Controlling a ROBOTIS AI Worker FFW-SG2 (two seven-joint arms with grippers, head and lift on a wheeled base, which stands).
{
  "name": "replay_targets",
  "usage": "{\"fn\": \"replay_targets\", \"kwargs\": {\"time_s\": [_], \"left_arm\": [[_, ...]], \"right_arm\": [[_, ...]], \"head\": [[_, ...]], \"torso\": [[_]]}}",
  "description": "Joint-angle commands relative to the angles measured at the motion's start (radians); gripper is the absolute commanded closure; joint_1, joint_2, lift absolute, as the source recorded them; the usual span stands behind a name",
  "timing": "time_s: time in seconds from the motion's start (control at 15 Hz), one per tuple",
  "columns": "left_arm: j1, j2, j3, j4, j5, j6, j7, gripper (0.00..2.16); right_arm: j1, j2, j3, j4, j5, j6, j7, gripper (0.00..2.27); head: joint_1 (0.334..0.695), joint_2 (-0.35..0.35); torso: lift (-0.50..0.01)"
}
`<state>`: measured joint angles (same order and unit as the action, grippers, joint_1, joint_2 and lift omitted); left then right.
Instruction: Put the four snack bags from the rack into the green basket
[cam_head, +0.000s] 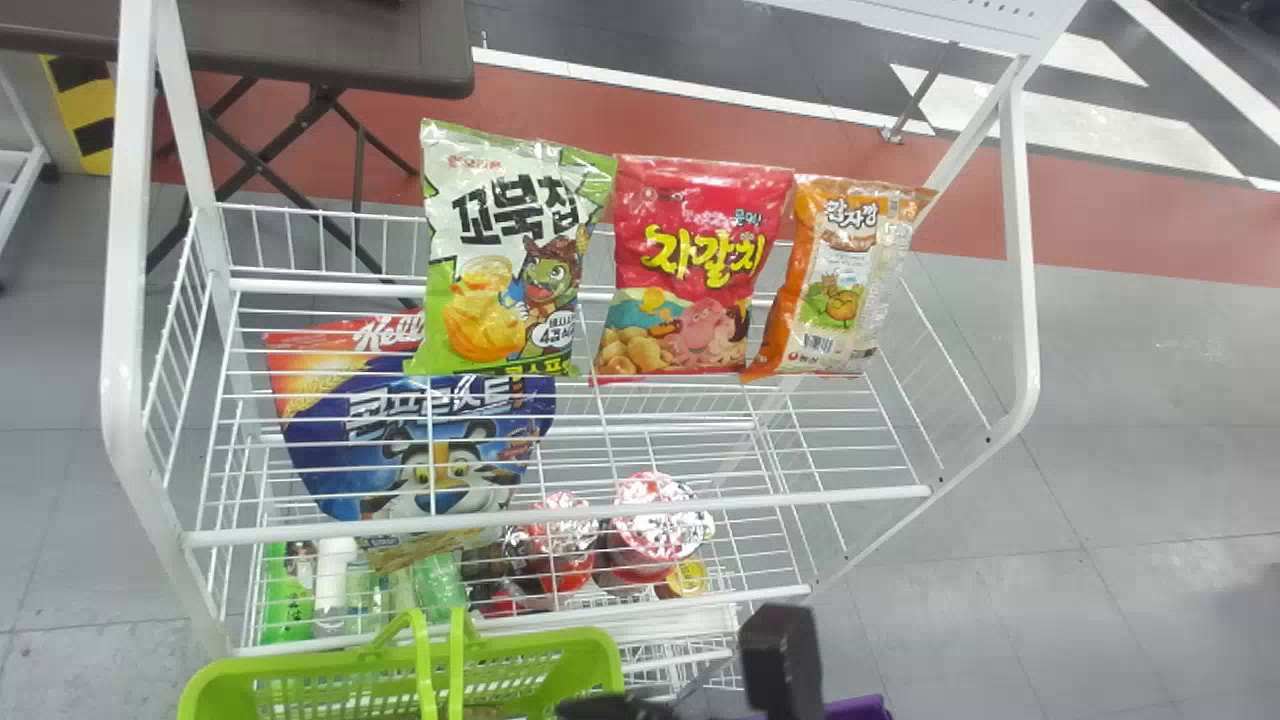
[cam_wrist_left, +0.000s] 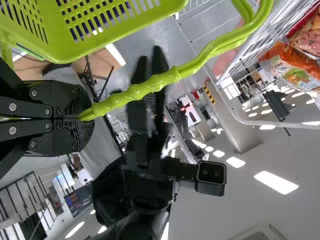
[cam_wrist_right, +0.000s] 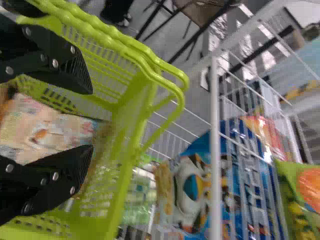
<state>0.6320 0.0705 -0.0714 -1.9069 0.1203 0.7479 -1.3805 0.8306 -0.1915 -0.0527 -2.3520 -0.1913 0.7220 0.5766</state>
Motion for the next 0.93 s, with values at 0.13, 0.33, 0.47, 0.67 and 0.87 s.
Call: {"fn": "replay_targets", "kwargs": {"time_s": [0.13,0.33,0.47,0.67,0.87], "left_arm": [[-0.002,0.002,-0.019,-0.004,-0.011,0.003,0.003,2.03],[-0.006,0.003,-0.031,-0.007,-0.027,0.022,0.000,2.03],[-0.011,0.006,-0.030,-0.001,-0.027,0.022,-0.003,2.03],[-0.026,0.014,-0.027,0.025,-0.021,0.022,-0.011,2.03],[-0.044,0.023,-0.024,0.042,-0.008,0.022,-0.023,2.03]], "right_arm": [[-0.122,0.064,0.001,0.103,-0.002,-0.431,-0.129,0.06],[-0.306,0.101,0.090,0.250,0.038,-0.545,-0.308,0.09],[-0.459,0.101,0.178,0.389,0.141,-0.545,-0.428,0.09],[-0.625,0.109,0.274,0.548,0.188,-0.548,-0.529,0.09],[-0.709,0.161,0.298,0.628,0.193,-0.542,-0.587,0.09]], "head": [[0.695,-0.350],[0.695,-0.350],[0.695,-0.350],[0.695,-0.303],[0.695,-0.212]], "torso": [[-0.007],[-0.007],[-0.007],[-0.007],[-0.007]]}}
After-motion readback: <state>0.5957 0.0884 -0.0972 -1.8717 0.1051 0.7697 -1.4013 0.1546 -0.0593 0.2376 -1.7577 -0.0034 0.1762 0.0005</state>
